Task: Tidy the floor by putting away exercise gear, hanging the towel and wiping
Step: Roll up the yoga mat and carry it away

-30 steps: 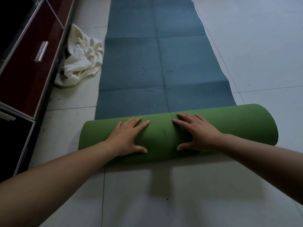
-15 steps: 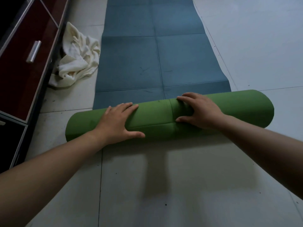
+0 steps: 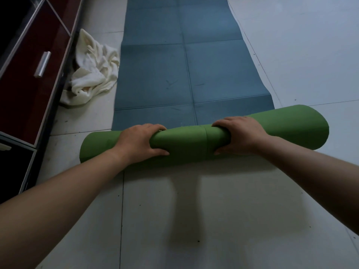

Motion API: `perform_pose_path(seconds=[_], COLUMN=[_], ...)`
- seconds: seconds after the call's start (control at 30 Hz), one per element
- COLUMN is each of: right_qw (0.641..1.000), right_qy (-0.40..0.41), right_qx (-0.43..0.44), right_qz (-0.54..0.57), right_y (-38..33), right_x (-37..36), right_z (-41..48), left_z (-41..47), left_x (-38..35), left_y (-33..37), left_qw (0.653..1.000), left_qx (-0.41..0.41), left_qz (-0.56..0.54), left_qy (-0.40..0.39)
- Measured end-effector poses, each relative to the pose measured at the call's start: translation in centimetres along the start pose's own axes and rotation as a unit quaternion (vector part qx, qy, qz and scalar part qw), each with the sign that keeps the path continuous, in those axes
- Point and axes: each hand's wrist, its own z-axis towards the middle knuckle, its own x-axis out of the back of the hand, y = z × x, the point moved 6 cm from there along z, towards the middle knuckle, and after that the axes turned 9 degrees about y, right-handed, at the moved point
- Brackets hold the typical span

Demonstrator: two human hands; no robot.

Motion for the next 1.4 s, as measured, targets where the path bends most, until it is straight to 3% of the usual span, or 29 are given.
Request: perform_pose_path(seconds=[0.37, 0.63, 0.8, 0.93, 1.07, 1.23, 1.3, 1.4], right_qw=[0.999, 0.992, 0.976, 0.982, 0.997, 0.993, 0.995, 0.993], right_qy=[0.019, -0.126, -0.202, -0.162, -0.066, -0.111, -0.101, -0.065], right_qx=[0.007, 0.011, -0.024, -0.047, 0.014, 0.035, -0.002, -0.085], right_qz=[-0.036, -0.005, 0.078, 0.089, 0.034, -0.002, 0.015, 0.045], right_y=[-2.3, -4.0, -3.6, -2.3, -3.3, -4.7, -3.7, -2.6], right_x=[2.9, 2.9, 1.5, 0.3, 0.5, -2.0, -2.1, -2.0], right_z=[-3.1, -6.6, -7.2, -6.5, -5.5, -5.6, -4.2, -2.3], left_z=[-3.3, -7.6, -7.8, -6.9, -5.7, -5.1, -5.5, -6.3], left_x=[2.5, 2.2, 0.9, -0.3, -0.5, -0.4, -0.9, -2.3], left_y=[2.1, 3.7, 3.4, 1.9, 0.9, 2.1, 3.2, 4.0], left_qw=[0.999, 0.989, 0.97, 0.979, 0.993, 0.999, 0.999, 0.994], left_qx=[-0.005, 0.013, 0.029, 0.048, 0.046, 0.016, -0.01, -0.02], left_qz=[0.05, -0.002, -0.069, -0.08, -0.071, -0.039, -0.017, 0.039], left_qy=[-0.02, -0.148, -0.233, -0.184, -0.088, -0.026, -0.027, -0.096])
